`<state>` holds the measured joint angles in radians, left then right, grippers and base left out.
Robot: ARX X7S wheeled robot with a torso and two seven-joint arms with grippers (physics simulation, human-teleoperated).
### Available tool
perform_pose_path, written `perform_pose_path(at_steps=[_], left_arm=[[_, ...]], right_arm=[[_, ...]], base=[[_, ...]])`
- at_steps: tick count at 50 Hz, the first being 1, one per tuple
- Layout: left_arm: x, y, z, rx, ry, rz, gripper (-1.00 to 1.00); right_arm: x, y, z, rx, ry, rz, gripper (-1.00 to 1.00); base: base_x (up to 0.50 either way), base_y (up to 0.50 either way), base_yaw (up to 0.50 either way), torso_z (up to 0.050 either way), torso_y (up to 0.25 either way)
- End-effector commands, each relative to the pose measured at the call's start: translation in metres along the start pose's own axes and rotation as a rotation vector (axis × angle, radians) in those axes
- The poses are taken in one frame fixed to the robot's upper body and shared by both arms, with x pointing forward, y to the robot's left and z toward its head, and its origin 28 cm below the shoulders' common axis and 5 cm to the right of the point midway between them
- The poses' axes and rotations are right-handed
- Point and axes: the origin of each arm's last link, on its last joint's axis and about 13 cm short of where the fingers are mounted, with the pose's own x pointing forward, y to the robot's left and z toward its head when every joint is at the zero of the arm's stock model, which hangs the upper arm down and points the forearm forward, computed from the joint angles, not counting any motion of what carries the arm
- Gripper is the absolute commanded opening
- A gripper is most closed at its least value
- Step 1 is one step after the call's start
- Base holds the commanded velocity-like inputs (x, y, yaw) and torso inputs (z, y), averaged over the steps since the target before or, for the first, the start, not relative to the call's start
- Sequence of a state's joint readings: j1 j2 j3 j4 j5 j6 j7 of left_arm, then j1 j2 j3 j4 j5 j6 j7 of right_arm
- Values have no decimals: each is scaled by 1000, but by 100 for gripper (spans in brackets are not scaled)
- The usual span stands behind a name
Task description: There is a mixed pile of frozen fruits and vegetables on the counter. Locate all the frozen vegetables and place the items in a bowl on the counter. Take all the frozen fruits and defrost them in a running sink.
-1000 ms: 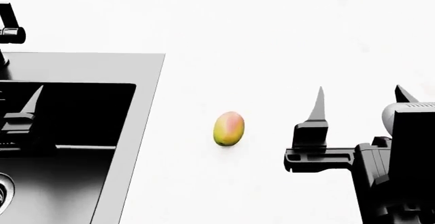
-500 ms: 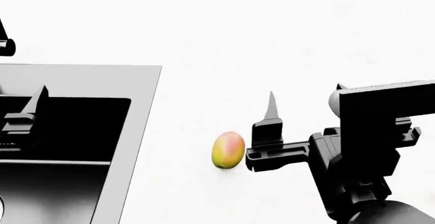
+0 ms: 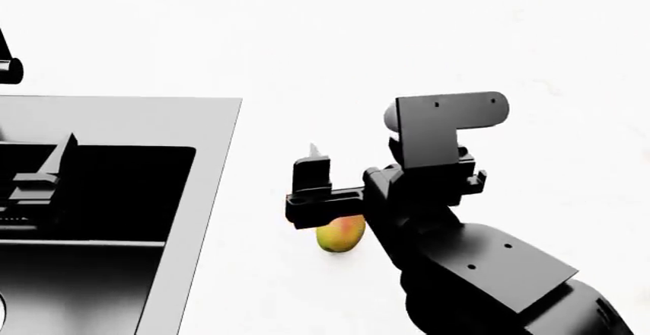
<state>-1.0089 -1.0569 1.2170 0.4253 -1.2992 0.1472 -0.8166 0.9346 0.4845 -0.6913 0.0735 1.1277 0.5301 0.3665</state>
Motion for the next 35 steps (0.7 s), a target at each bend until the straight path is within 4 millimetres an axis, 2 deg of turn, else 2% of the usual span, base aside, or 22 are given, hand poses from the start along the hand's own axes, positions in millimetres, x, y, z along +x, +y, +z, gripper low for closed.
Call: perform_pose_path(at_steps=[1,12,25,35], left_arm=[[2,1,1,2,15,20,100],[4,-2,-1,7,20,15,100],[4,-1,-1,11,25,14,100],[4,-1,-2,14,28,14,100]], right_arm=[[23,2,-11,26,73,-9,100],[31,-3,-34,43,130,-28,100],[20,0,-58,77,172,-4,100],[18,0,-60,83,172,-6,100]], base=[[0,0,0,0,0],[0,0,0,0,0],[0,0,0,0,0],[0,0,0,0,0]])
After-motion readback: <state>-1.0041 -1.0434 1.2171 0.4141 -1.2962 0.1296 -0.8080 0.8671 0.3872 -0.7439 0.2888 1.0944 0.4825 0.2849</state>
